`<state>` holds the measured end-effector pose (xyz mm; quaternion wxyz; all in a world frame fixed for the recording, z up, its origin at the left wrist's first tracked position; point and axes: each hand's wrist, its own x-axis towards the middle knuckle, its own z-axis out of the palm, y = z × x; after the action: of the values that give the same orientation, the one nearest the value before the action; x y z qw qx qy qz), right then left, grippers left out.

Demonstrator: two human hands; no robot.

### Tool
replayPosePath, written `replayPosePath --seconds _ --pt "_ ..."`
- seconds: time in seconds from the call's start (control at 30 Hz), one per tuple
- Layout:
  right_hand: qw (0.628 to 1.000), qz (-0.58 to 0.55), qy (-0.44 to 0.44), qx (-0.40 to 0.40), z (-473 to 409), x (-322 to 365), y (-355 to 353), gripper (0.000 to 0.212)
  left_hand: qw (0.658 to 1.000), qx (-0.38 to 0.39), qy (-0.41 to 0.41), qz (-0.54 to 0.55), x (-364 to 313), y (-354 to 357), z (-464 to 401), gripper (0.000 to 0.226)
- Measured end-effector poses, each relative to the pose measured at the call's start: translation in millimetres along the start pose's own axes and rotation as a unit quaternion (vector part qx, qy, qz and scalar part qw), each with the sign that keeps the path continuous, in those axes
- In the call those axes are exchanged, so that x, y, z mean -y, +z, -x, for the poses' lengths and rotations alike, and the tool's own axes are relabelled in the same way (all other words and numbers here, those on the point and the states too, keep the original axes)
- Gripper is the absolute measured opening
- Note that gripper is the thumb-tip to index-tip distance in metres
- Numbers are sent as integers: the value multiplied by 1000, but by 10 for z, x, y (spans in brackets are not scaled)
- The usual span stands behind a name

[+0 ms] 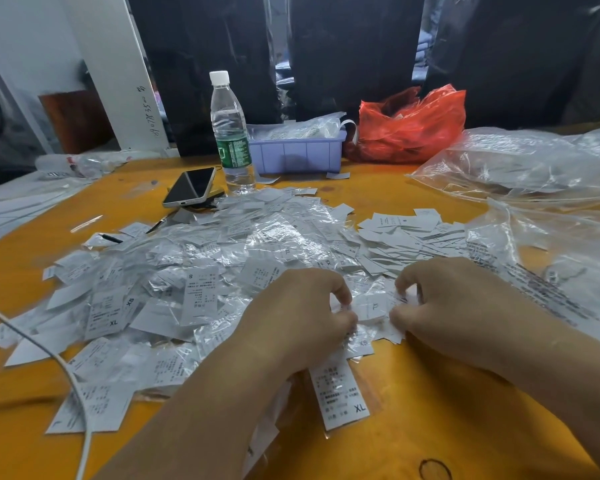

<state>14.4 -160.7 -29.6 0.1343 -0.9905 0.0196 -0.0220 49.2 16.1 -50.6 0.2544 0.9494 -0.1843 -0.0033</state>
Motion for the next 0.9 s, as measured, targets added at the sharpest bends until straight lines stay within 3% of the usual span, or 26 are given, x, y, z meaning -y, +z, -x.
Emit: replayPosePath --seconds 0.17,0.47,0.9 --pt "1000 15 15 7 13 30 -24 42 1000 -3 -2 4 5 1 -4 13" --pt "999 12 -32 -40 -6 -22 22 20 999 -29 -11 22 6 -20 3 8" --pt "949 -140 -165 -228 8 -72 -64 26 991 -36 -27 122 -50 -48 14 17"
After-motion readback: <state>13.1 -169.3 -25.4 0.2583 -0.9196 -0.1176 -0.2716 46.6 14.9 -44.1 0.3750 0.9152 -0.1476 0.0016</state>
